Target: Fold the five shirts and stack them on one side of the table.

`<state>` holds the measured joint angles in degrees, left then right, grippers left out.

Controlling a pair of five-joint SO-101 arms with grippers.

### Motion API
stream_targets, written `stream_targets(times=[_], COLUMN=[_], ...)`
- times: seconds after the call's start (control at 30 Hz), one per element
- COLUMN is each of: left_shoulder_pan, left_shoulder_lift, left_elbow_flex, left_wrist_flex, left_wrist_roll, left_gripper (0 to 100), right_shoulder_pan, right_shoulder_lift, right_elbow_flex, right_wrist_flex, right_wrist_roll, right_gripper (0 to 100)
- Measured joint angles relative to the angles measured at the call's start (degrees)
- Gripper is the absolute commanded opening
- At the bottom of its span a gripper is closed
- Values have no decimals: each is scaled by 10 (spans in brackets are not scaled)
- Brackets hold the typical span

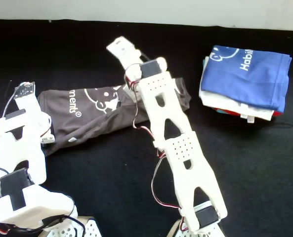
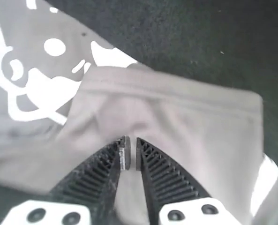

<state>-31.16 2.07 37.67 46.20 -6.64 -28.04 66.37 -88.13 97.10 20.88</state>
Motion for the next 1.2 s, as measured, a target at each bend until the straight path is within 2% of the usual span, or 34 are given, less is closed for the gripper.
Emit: stream_targets(times=[0.17,0.3,0.43,0.67,0.83,1.03,1.2], left_shoulder_pan=[0,0,0,0,0,-1,-1], left_shoulder_lift=[0,0,0,-4,-1,-1,-1], left_elbow_flex=[0,0,0,-12,-63,-168,-254], left_wrist_flex=[0,0,0,10,76,193,287], left_wrist_roll=[0,0,0,0,0,0,0], left_gripper=[9,9,9,9,8,8,8], right_shoulder_pan=[55,100,116,185,215,208,185], right_shoulder_lift=[-17,-17,-13,-4,-4,-4,-98], right_elbow_flex=[-32,23,83,102,104,104,145], right_wrist_flex=[31,34,34,34,34,34,34], right_wrist_roll=[0,0,0,18,40,40,40], right_gripper=[33,33,33,8,8,8,8])
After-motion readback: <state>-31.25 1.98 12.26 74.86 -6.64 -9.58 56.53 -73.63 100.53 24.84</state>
